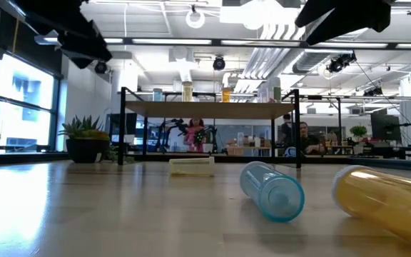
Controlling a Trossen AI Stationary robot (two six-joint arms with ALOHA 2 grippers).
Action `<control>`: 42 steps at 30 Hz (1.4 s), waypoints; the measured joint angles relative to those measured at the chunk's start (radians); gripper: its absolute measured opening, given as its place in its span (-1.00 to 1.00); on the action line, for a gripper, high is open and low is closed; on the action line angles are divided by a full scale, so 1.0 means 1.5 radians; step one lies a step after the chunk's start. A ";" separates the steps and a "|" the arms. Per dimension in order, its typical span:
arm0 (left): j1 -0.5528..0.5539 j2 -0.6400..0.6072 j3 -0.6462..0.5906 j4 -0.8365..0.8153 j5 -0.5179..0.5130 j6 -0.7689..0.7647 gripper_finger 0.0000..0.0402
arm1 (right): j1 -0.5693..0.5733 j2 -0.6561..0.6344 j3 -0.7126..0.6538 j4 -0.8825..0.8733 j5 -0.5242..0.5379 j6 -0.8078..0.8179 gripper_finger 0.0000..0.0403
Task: Pick and place medicine bottles onto shelf by color
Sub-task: Put the yellow pill bottle on the shelf aligned with the yellow pill bottles
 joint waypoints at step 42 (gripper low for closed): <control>0.164 0.433 0.045 0.397 0.038 0.157 -0.02 | -0.006 0.001 0.001 0.009 0.037 -0.042 0.09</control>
